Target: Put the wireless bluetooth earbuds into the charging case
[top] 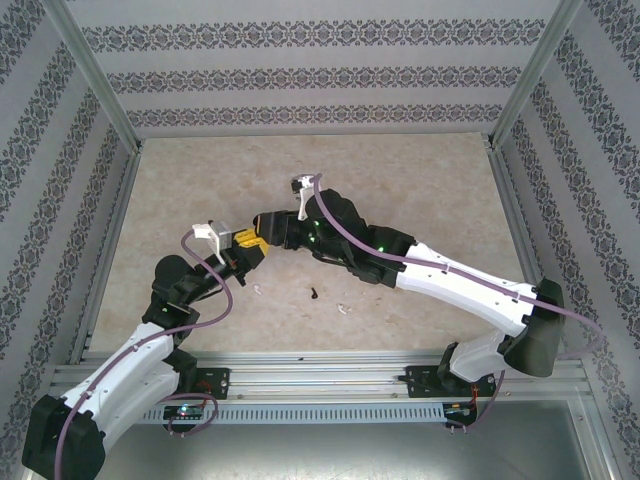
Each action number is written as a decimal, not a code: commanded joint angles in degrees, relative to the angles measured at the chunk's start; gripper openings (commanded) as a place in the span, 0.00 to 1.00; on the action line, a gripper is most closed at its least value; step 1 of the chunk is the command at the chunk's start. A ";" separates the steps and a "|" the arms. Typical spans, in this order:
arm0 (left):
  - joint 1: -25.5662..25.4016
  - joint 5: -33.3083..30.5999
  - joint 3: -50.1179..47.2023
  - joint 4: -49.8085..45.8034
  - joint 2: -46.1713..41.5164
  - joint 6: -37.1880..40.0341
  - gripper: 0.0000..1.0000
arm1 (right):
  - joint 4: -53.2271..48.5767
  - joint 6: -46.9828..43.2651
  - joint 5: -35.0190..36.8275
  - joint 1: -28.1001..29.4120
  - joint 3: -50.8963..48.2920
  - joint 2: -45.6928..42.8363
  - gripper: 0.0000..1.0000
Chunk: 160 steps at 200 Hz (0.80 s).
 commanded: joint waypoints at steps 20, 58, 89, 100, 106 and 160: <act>-0.29 0.63 2.94 2.42 0.42 0.13 0.00 | -6.35 -0.75 2.16 -0.90 3.46 -3.88 0.54; -0.28 0.72 3.81 1.07 1.40 1.35 0.00 | -20.54 -0.54 -0.29 -1.32 13.09 -0.19 0.47; -0.32 1.14 5.92 -3.61 1.40 5.07 0.00 | -31.68 -0.09 -1.98 -1.09 21.49 4.16 0.45; -0.25 1.48 6.43 -4.32 1.54 5.82 0.00 | -32.66 0.15 -2.90 -1.04 22.34 4.62 0.44; -0.26 1.67 6.72 -4.71 1.63 6.13 0.00 | -32.89 0.28 -3.24 -1.04 22.60 4.73 0.44; -0.31 2.50 7.18 -5.38 1.81 6.56 0.00 | -32.50 0.22 -5.78 -1.04 23.23 6.19 0.44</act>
